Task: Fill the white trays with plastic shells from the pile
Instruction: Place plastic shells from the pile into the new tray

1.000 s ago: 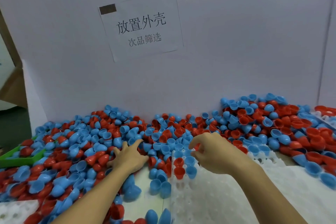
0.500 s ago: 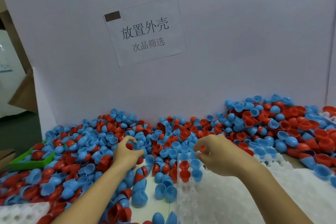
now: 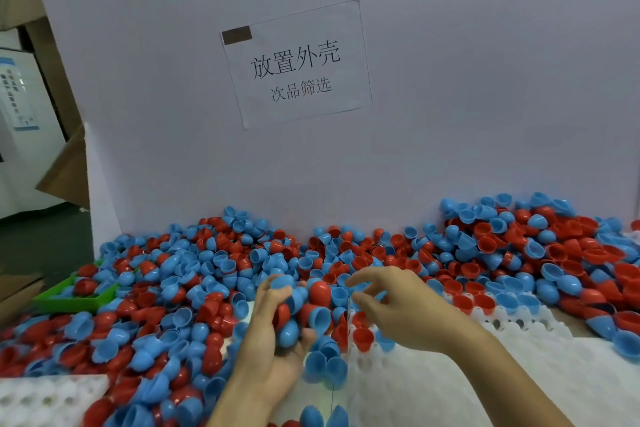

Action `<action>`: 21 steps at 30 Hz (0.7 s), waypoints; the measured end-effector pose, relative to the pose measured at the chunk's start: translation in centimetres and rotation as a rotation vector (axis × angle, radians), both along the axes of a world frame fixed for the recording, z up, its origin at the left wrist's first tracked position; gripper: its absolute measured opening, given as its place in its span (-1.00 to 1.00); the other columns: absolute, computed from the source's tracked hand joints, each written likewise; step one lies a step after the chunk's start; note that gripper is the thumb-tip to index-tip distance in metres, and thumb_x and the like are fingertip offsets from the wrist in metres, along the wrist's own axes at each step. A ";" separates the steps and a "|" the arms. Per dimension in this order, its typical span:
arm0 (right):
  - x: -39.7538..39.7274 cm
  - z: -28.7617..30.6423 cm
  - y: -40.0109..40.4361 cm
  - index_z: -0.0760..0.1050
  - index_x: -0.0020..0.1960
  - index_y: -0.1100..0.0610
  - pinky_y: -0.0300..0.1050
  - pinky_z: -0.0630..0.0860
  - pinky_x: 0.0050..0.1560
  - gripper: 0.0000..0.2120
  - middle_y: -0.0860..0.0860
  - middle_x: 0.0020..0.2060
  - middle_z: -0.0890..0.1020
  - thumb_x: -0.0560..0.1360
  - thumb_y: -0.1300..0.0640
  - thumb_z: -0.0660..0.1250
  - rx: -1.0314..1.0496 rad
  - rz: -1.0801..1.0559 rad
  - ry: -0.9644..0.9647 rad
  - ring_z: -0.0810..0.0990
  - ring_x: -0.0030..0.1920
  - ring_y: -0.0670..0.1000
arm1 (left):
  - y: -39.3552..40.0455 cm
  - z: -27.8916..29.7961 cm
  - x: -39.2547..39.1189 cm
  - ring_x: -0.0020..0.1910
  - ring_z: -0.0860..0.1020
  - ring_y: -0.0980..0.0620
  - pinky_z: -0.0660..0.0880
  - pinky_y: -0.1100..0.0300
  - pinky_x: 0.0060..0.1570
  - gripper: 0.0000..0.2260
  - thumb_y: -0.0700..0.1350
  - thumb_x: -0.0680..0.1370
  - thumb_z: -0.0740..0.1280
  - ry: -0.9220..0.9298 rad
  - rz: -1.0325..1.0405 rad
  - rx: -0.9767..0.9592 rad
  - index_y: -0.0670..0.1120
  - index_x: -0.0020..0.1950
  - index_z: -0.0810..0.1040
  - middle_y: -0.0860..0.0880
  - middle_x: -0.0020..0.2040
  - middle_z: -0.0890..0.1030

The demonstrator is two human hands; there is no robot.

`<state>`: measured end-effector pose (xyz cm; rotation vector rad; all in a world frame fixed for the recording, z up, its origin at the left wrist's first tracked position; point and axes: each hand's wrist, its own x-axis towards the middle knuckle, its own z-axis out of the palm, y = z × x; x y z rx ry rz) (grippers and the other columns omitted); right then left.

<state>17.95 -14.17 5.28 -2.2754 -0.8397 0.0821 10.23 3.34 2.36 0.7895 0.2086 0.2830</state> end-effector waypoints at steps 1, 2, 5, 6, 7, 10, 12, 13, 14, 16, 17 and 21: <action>-0.2 0.0 0.4 0.43 0.39 -0.12 -0.17 0.62 0.09 -0.68 -0.10 0.17 0.60 0.64 -0.06 0.23 0.038 0.022 0.020 0.61 0.02 -0.17 | -0.6 -0.1 -0.1 -0.39 0.62 0.03 0.43 0.25 -0.59 -0.74 -0.14 0.37 0.42 -0.010 -0.035 0.016 0.04 0.04 0.63 -0.10 -0.19 0.70; -0.6 -0.2 0.7 0.42 0.38 -0.14 -0.19 0.63 0.04 -0.67 -0.12 0.16 0.59 0.63 -0.08 0.23 0.070 0.050 0.048 0.62 0.02 -0.16 | -1.1 -0.3 -0.3 -0.38 0.62 0.02 0.43 0.25 -0.59 -0.79 -0.13 0.35 0.42 -0.018 -0.064 0.048 0.06 -0.05 0.66 -0.10 -0.18 0.70; -1.0 -0.3 1.4 0.50 0.31 -0.14 -0.27 0.64 -0.15 -0.73 -0.13 0.05 0.60 0.62 -0.03 0.28 0.095 0.092 0.073 0.65 -0.07 -0.10 | -1.9 -0.7 -0.5 -0.35 0.63 -0.01 0.45 0.22 -0.56 -0.81 -0.10 0.31 0.43 -0.035 -0.108 0.109 0.09 -0.11 0.66 -0.10 -0.14 0.69; -1.0 -0.4 1.5 0.53 0.28 -0.12 -0.27 0.64 -0.16 -0.76 -0.12 0.03 0.62 0.62 0.00 0.28 0.093 0.088 0.073 0.65 -0.08 -0.10 | -1.9 -1.0 -0.6 -0.33 0.65 -0.02 0.47 0.20 -0.54 -0.79 -0.10 0.30 0.44 -0.030 -0.103 0.113 0.09 -0.09 0.65 -0.11 -0.12 0.70; -1.1 -0.4 1.6 0.54 0.26 -0.10 -0.27 0.64 -0.16 -0.77 -0.11 0.01 0.63 0.63 0.02 0.28 0.099 0.086 0.086 0.66 -0.10 -0.10 | -1.9 -1.2 -0.7 -0.30 0.66 -0.04 0.50 0.17 -0.51 -0.76 -0.09 0.29 0.45 -0.025 -0.096 0.113 0.09 -0.07 0.65 -0.12 -0.10 0.70; -1.1 -0.4 1.8 0.54 0.24 -0.04 -0.24 0.64 -0.16 -0.79 -0.07 0.02 0.65 0.65 0.07 0.23 0.151 0.080 0.150 0.69 -0.13 -0.10 | -1.4 -1.4 -0.9 -0.27 0.67 -0.03 0.53 0.16 -0.48 -0.76 -0.08 0.27 0.46 -0.027 -0.063 0.120 0.09 -0.08 0.66 -0.12 -0.07 0.70; -1.1 -0.2 1.9 0.52 0.22 -0.02 -0.24 0.63 -0.21 -0.81 -0.04 0.01 0.66 0.67 0.08 0.19 0.221 0.070 0.221 0.71 -0.15 -0.10 | -1.1 -1.4 -1.0 -0.30 0.66 -0.03 0.52 0.18 -0.51 -0.78 -0.08 0.26 0.47 -0.032 -0.045 0.099 0.09 -0.11 0.67 -0.11 -0.08 0.69; -1.1 -0.1 1.9 0.51 0.21 -0.02 -0.25 0.62 -0.23 -0.81 -0.04 -0.01 0.67 0.67 0.08 0.17 0.249 0.064 0.247 0.71 -0.16 -0.11 | -0.9 -1.3 -1.1 -0.31 0.65 -0.03 0.51 0.20 -0.52 -0.78 -0.08 0.25 0.47 -0.032 -0.036 0.089 0.09 -0.12 0.67 -0.11 -0.09 0.69; -1.2 0.0 1.9 0.51 0.19 -0.03 -0.25 0.63 -0.23 -0.82 -0.04 -0.03 0.67 0.68 0.07 0.16 0.266 0.056 0.264 0.72 -0.16 -0.12 | -0.8 -1.3 -1.1 -0.32 0.64 -0.02 0.50 0.21 -0.53 -0.78 -0.08 0.25 0.46 -0.033 -0.031 0.082 0.09 -0.12 0.67 -0.10 -0.10 0.69; -1.2 0.1 1.9 0.51 0.18 -0.07 -0.23 0.64 -0.19 -0.81 -0.07 -0.05 0.68 0.68 0.03 0.14 0.271 0.037 0.277 0.71 -0.14 -0.14 | -0.7 -1.3 -1.2 -0.32 0.64 -0.01 0.47 0.21 -0.54 -0.80 -0.09 0.28 0.45 -0.043 -0.034 0.080 0.10 -0.12 0.66 -0.10 -0.09 0.68; -1.2 0.1 1.9 0.52 0.18 -0.09 -0.22 0.64 -0.15 -0.80 -0.10 -0.04 0.67 0.68 0.01 0.14 0.262 0.027 0.267 0.70 -0.13 -0.16 | -0.6 -1.2 -1.3 -0.32 0.64 -0.01 0.47 0.21 -0.55 -0.80 -0.09 0.29 0.44 -0.049 -0.036 0.083 0.10 -0.11 0.66 -0.10 -0.09 0.69; -1.3 0.1 1.9 0.54 0.21 -0.11 -0.28 0.60 -0.13 -0.77 -0.16 0.01 0.63 0.67 -0.03 0.14 0.246 -0.013 0.215 0.66 -0.12 -0.17 | -0.5 -1.2 -1.3 -0.33 0.65 -0.03 0.45 0.21 -0.57 -0.82 -0.13 0.34 0.42 -0.076 -0.044 0.075 0.11 -0.12 0.67 -0.10 -0.12 0.69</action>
